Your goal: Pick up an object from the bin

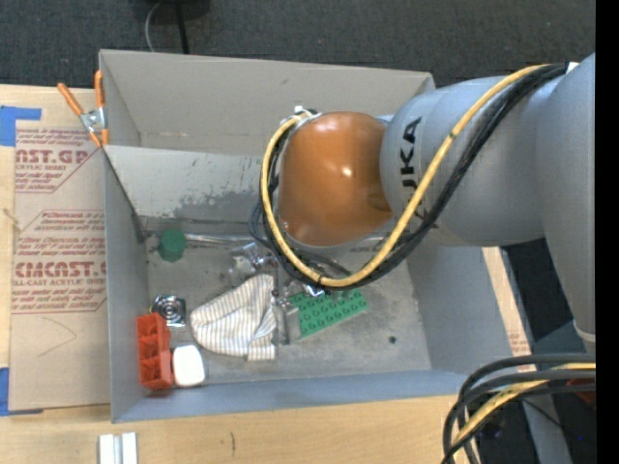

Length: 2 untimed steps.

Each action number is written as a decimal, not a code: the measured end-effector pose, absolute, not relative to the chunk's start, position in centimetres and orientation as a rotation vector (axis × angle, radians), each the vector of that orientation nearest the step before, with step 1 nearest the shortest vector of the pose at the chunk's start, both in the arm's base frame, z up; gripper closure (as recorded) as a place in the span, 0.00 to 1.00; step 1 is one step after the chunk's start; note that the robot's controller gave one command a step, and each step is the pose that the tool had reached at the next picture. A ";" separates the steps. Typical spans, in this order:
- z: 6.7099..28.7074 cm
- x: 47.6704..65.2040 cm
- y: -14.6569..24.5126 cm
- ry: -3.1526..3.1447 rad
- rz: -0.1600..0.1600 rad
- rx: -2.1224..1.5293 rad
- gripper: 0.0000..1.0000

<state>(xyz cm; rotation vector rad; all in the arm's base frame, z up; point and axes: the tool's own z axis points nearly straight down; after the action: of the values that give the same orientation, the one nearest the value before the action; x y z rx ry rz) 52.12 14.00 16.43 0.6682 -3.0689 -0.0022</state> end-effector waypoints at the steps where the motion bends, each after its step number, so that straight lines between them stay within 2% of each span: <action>1: 15.8 52.4 14.1 -3.075 -0.005 0.663 0.00; 2: 11.0 52.5 14.1 -3.078 -0.003 0.646 0.00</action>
Offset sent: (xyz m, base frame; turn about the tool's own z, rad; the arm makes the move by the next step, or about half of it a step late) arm 0.0028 -0.0009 -0.0943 -0.2089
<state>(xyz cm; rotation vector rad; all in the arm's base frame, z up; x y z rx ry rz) 52.47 14.09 11.02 0.6460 -3.0776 -0.0030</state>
